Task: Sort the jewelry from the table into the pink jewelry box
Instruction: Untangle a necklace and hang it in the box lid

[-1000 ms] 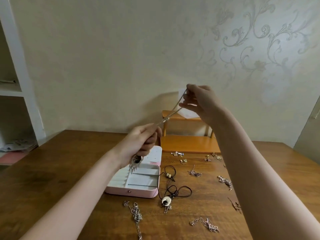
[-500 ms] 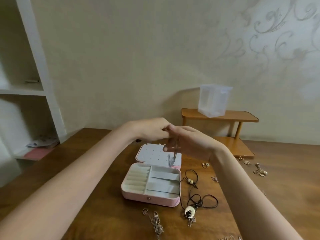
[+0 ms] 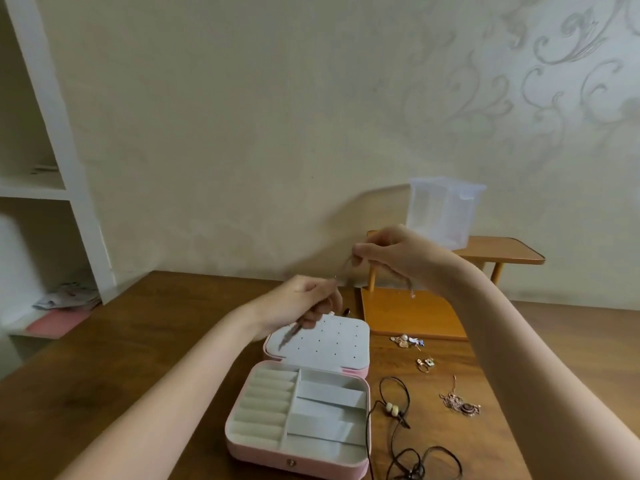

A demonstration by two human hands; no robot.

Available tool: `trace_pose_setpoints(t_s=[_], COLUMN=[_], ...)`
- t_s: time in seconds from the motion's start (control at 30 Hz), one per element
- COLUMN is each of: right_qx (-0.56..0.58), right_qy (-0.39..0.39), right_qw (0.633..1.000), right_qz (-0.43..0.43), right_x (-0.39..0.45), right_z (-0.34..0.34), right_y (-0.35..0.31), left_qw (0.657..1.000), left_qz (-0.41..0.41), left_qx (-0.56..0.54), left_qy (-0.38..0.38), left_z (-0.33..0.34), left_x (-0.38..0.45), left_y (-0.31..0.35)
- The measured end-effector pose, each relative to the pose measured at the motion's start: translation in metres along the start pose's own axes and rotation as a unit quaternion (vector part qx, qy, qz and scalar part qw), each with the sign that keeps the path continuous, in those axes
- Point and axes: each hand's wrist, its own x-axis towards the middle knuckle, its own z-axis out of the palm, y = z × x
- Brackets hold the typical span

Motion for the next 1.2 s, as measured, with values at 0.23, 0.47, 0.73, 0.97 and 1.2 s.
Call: trace_pose_setpoints(t_s=[0.23,0.47,0.73,0.97,1.2], right_qx=[-0.161,-0.175,-0.150,-0.147,-0.082], right_qy=[-0.029,0.004,0.009,0.058,0.129], right_qw=[0.986,0.985,0.989,0.987,0.988], right_qz=[-0.040,-0.002,0.011,0.000,-0.012], right_x=[0.022,0.035,0.036,0.027,0.015], right_z=[-0.008,-0.018,-0.016,-0.023,-0.037], right_y=[-0.013,0.007,0.010,-0.013,-0.046], left_qw=[0.995,0.912,0.871,0.871,0.965], left_qz=[-0.050,-0.154,-0.150,0.010,0.008], left_qx=[-0.001,0.350,0.461,0.462,0.263], left_qy=[0.082,0.149,0.074,0.167,0.020], left_z=[-0.011,0.014,0.000,-0.003,-0.001], left_x=[0.045,0.089,0.091,0.057,-0.041], left_y=[-0.030,-0.060,-0.045,-0.028,0.031])
